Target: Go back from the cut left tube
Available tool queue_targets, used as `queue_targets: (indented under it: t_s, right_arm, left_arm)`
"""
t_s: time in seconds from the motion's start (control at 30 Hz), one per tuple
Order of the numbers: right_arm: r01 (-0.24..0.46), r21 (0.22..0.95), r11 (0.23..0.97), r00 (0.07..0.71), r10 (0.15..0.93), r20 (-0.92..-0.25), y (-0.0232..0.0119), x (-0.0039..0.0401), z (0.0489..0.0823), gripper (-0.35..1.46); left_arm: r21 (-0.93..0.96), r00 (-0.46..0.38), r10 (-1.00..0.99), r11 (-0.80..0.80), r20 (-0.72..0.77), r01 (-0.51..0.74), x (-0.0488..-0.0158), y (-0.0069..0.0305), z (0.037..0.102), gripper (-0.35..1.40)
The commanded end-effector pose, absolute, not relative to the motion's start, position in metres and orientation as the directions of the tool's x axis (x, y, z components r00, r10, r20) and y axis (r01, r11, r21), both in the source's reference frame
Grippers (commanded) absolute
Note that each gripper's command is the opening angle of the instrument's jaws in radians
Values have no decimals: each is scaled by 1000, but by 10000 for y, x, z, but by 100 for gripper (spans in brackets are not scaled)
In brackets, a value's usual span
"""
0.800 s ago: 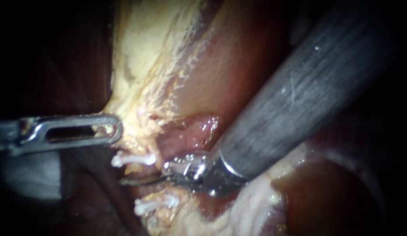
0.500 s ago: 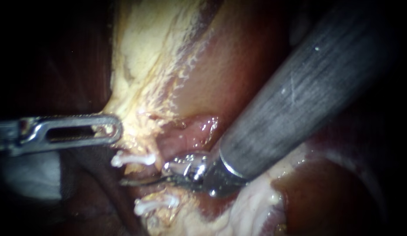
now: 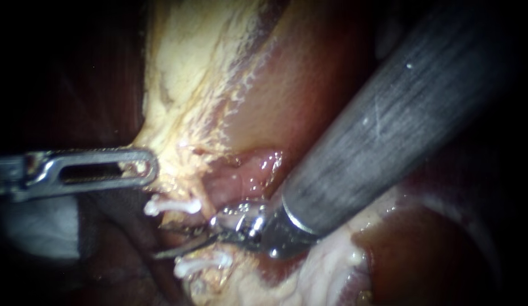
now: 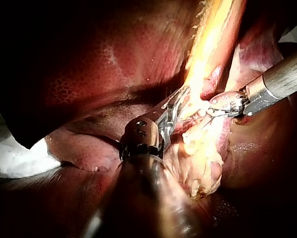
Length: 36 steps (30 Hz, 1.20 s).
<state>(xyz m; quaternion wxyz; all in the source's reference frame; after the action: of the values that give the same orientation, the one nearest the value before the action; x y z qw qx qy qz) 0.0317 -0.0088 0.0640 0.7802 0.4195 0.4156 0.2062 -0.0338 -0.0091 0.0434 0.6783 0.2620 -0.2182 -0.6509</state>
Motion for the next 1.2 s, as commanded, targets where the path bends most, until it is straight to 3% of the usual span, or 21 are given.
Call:
queue_targets:
  t_s: [0.03,0.23,0.37,0.47,0.7,1.0,1.2]
  right_arm:
    - [28,826,563,567,672,-477,-88,317,639,84]
    - [38,823,567,566,667,-485,-92,313,632,94]
    - [92,791,605,546,633,-548,-97,303,622,113]
    - [164,733,661,514,576,-635,-100,290,611,128]
    - [235,611,756,451,472,-757,-102,238,590,141]
    - [157,485,860,407,391,-825,-32,130,556,143]
    - [94,435,896,377,372,-848,2,87,538,143]
  left_arm:
    - [640,57,-997,15,-45,768,-338,-91,434,-35]
    - [640,58,-997,15,-45,768,-337,-91,434,-35]
    - [640,58,-997,16,-45,768,-336,-90,435,-35]
    - [639,60,-997,17,-46,769,-336,-90,436,-35]
    - [639,61,-997,18,-46,769,-334,-88,439,-35]
    - [639,61,-997,18,-46,769,-334,-88,439,-35]
    - [639,61,-997,18,-46,769,-335,-88,440,-35]
